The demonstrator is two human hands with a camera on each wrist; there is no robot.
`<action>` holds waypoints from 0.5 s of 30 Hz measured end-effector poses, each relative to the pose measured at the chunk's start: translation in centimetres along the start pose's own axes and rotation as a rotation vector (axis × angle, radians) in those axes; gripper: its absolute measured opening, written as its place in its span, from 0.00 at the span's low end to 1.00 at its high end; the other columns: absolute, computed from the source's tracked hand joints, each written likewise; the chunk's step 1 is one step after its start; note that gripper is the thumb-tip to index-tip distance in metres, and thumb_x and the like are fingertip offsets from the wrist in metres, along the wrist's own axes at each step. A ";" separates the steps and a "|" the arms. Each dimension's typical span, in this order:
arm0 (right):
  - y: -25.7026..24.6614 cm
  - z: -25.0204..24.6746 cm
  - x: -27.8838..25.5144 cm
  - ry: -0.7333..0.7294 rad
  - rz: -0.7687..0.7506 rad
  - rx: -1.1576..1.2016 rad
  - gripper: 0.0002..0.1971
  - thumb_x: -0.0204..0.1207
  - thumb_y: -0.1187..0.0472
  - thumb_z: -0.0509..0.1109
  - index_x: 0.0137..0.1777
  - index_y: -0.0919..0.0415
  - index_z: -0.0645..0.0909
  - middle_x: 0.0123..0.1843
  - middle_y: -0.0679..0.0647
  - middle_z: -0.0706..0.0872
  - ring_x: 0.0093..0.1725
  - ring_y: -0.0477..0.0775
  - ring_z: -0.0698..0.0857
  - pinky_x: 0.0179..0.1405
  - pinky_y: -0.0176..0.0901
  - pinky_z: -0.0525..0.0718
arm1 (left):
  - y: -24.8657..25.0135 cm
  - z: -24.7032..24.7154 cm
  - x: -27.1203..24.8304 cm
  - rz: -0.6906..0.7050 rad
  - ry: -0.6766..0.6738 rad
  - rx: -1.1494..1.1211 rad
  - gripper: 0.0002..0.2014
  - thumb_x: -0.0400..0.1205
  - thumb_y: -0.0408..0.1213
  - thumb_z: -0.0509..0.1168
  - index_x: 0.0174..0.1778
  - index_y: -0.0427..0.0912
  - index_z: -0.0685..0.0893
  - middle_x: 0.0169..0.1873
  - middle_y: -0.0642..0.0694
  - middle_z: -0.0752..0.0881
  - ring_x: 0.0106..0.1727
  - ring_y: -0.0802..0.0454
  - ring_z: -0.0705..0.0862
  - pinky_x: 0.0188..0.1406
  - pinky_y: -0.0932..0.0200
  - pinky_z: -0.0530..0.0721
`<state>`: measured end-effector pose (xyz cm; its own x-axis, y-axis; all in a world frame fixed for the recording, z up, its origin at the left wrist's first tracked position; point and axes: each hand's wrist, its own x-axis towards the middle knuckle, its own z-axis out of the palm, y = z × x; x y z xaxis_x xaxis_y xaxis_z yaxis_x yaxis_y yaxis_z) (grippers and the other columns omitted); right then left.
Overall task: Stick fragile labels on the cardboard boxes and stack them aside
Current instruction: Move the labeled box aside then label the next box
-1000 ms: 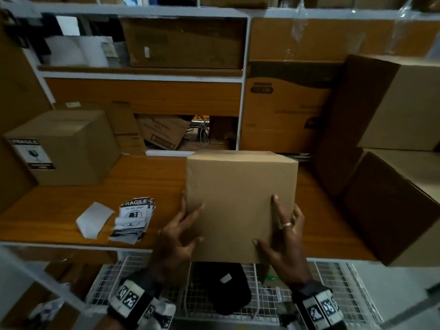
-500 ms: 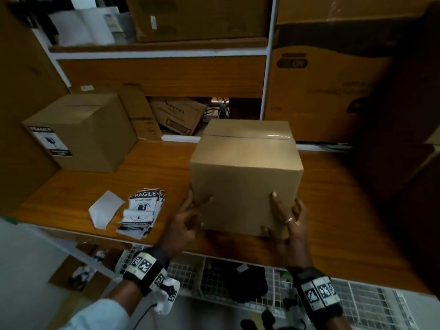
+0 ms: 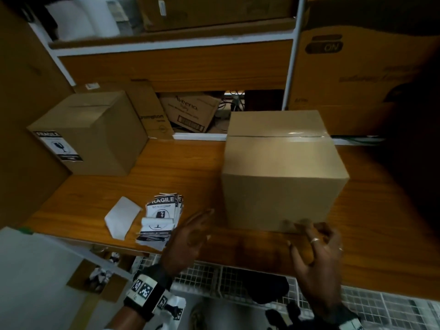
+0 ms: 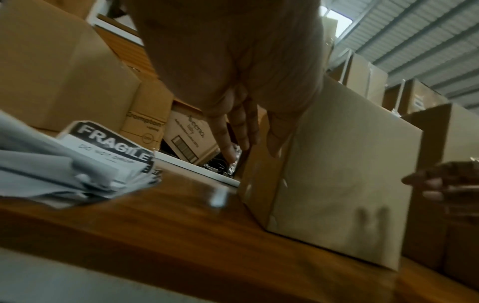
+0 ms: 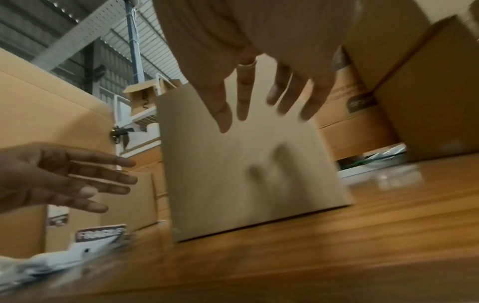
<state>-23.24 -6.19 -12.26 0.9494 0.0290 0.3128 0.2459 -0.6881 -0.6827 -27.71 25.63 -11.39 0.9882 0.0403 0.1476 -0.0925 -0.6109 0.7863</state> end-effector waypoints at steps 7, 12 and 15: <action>-7.8 8.8 1.2 -0.194 -0.266 0.311 0.12 0.75 0.68 0.78 0.53 0.51 0.89 0.63 0.41 0.79 0.60 0.42 0.83 0.44 0.39 0.88 | -5.3 -8.0 -0.5 -0.072 0.338 -0.118 0.29 0.81 0.23 0.72 0.73 0.56 0.82 0.68 0.57 0.87 0.69 0.59 0.85 0.66 0.51 0.87; -15.3 16.0 2.4 -0.422 -0.042 0.495 0.08 0.70 0.51 0.77 0.45 0.33 0.87 0.60 0.56 0.87 0.61 0.62 0.88 0.62 0.62 0.88 | -10.7 -13.0 -0.1 -0.132 0.490 -0.064 0.23 0.80 0.26 0.74 0.69 0.49 0.86 0.60 0.57 0.90 0.61 0.60 0.88 0.59 0.52 0.90; -16.3 19.6 3.2 -0.410 -0.056 0.373 0.14 0.56 0.29 0.77 0.37 0.33 0.87 0.56 0.61 0.87 0.62 0.73 0.86 0.66 0.72 0.83 | -13.0 -14.7 0.8 -0.226 0.470 -0.021 0.22 0.79 0.29 0.76 0.67 0.53 0.86 0.58 0.56 0.90 0.57 0.60 0.88 0.57 0.53 0.89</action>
<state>-20.34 19.37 -13.07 0.9131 0.3887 0.1235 0.2798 -0.3766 -0.8831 -27.48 45.24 -12.68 0.8229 0.5228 0.2227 0.1092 -0.5300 0.8409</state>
